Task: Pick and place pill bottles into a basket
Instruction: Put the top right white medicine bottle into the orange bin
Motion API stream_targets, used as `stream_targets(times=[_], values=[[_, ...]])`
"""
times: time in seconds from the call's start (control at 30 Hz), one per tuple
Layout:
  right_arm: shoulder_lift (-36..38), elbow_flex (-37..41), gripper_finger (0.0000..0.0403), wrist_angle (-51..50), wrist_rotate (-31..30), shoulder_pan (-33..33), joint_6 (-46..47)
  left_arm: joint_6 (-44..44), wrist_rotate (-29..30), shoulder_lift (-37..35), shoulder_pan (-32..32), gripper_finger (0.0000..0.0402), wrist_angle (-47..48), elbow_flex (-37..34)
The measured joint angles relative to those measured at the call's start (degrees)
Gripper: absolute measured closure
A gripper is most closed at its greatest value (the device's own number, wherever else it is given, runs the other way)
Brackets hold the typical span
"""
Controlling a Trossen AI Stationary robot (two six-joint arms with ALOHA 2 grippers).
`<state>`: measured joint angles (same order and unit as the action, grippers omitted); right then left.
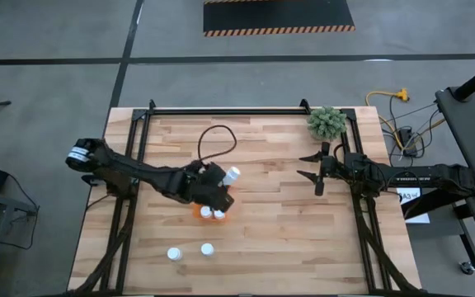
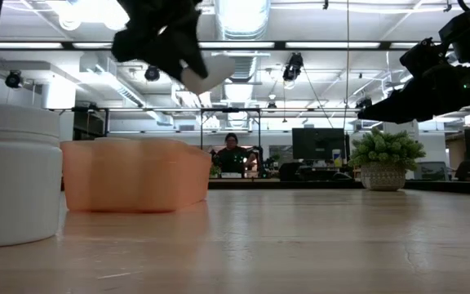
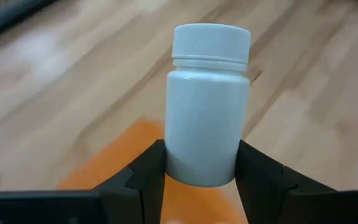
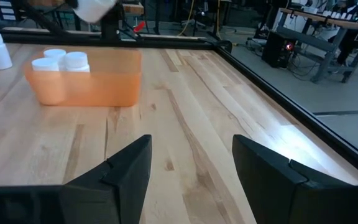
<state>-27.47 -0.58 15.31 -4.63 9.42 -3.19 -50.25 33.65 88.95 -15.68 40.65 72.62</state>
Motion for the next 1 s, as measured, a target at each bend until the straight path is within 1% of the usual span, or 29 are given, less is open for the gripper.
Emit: stream_targets(times=[0.07, 0.23, 0.33, 0.4, 0.47, 0.57, 0.67, 0.8, 0.83, 0.9, 1.0], values=[[-0.1, 0.0, 0.0188, 0.0, 0.1, 0.0, 0.0, 5.5, 0.7, 0.0, -0.5, 0.0257, -6.7, -0.9], [-0.4, 0.0, 0.0188, -0.1, 0.1, 0.0, 0.0, 23.6, 0.8, 0.7, -1.3, 0.0257, -29.1, -6.1], [-0.4, 0.0, 0.0188, 0.0, 0.1, 0.0, 0.4, 30.7, 0.8, 0.7, -1.3, 0.0257, -43.5, -10.2], [-0.4, 0.0, 0.0188, 0.4, 0.1, 0.0, 3.6, 34.2, 0.8, 0.6, -1.3, 0.0257, -50.3, -13.3], [-0.4, 0.0, 0.0188, 0.5, 0.1, 0.0, 9.3, 37.2, -0.5, 0.6, -1.2, 0.0258, -56.7, -16.5], [-0.4, 0.0, 0.0188, 3.4, 0.1, 0.0, 17.6, 41.6, -2.6, 0.5, -1.2, 0.0258, -69.8, -21.6], [-0.4, 0.0, 0.0188, 7.2, 0.4, 0.0, 19.2, 46.1, -6.9, 0.4, -0.9, 0.0258, -83.7, -27.1], [-0.5, 0.0, 0.0188, 12.7, 2.5, 0.0, 20.4, 48.0, -18.2, 0.3, 1.1, 0.0258, -100.3, -33.8], [-0.4, 0.0, 0.0188, 14.4, 2.9, 0.0, 21.3, 47.8, -20.0, 0.2, 1.8, 0.0258, -103.6, -35.2], [-0.4, 0.0, 0.0188, 17.5, 3.6, 0.0, 22.9, 47.5, -22.4, 0.2, 3.2, 0.0258, -108.0, -37.9], [-0.5, 0.0, 0.0188, 19.7, 5.0, 0.0, 23.5, 45.6, -23.7, 0.2, 5.6, 0.0258, -109.2, -40.2]])
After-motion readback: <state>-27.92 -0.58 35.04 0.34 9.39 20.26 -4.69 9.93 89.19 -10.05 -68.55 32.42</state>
